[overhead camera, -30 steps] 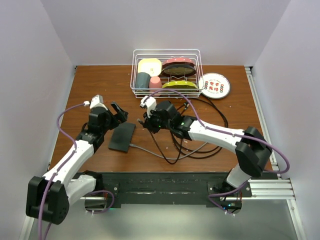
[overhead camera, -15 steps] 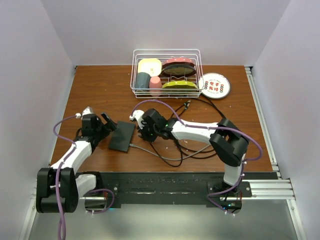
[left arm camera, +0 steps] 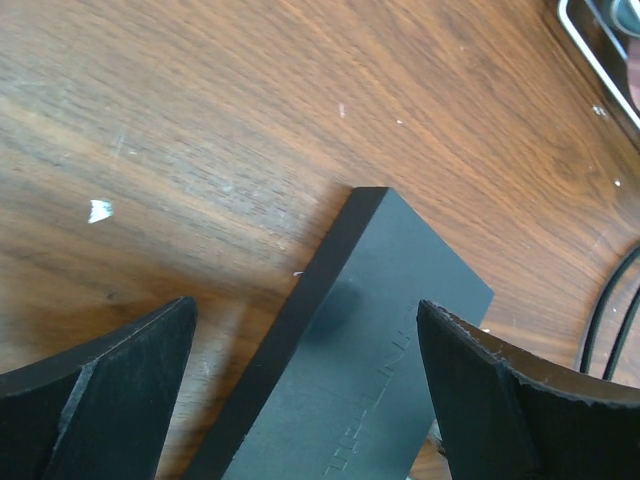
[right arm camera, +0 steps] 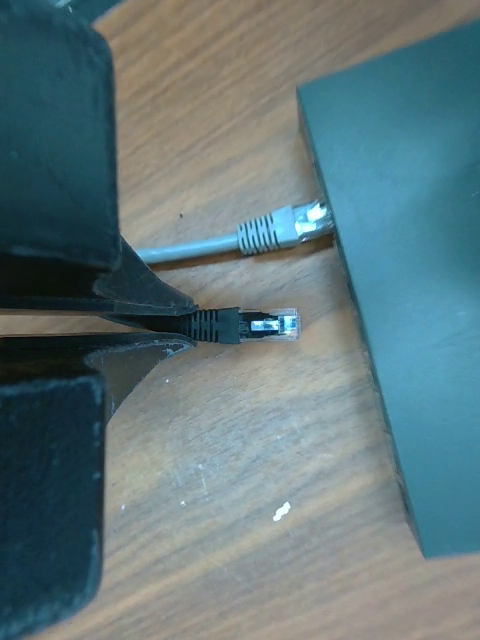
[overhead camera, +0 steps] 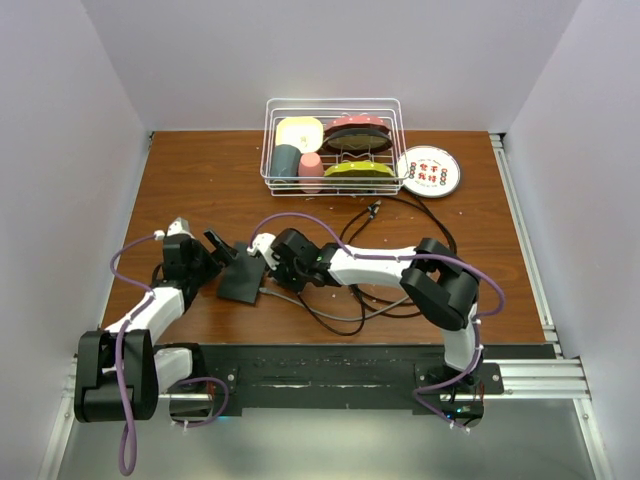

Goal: Insert the plug into the switch port

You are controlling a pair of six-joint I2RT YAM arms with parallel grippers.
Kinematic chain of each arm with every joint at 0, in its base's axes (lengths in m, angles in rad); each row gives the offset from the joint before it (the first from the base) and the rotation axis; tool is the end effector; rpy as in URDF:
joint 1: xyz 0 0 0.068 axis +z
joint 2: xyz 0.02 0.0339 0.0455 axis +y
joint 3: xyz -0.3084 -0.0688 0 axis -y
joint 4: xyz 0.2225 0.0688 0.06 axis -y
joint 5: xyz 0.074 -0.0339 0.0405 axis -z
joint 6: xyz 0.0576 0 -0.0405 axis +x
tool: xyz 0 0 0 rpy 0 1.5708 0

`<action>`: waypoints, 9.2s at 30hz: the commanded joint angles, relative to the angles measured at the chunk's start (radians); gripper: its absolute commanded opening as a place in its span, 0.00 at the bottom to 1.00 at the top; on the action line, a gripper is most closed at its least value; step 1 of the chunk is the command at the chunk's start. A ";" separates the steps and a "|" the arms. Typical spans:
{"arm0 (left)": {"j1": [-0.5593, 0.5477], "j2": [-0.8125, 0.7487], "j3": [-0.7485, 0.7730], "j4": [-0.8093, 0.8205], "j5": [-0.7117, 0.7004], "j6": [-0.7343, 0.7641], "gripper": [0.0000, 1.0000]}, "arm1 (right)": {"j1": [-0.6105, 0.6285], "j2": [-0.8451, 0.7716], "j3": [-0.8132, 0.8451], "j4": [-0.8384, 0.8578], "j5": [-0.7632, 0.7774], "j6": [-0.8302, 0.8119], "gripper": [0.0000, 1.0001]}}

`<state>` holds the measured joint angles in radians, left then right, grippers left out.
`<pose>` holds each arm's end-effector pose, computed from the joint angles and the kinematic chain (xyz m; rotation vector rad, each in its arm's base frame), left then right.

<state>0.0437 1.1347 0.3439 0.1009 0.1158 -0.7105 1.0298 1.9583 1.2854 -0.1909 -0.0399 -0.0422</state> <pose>0.1902 0.0017 0.1935 -0.7887 2.1620 -0.4808 0.2212 0.3727 0.2073 -1.2900 2.1357 0.4802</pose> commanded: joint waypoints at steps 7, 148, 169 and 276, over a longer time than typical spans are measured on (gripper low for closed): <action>0.005 0.028 -0.031 0.060 0.070 0.032 0.93 | 0.026 0.022 0.060 -0.015 0.038 -0.028 0.00; 0.004 0.178 -0.063 0.164 0.332 0.083 0.29 | 0.081 0.093 0.187 0.458 -0.022 0.024 0.00; -0.008 0.188 -0.063 0.149 0.344 0.069 0.20 | 0.079 0.116 0.189 0.559 0.038 0.119 0.00; -0.008 -0.273 0.126 -0.132 0.081 0.128 1.00 | -0.086 -0.195 -0.176 -0.137 0.153 0.275 0.06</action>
<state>0.0387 0.8574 0.4656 -0.0681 0.1799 -0.5827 0.9535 1.8694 1.1515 -0.2340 0.1738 0.2947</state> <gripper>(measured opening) 0.997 0.029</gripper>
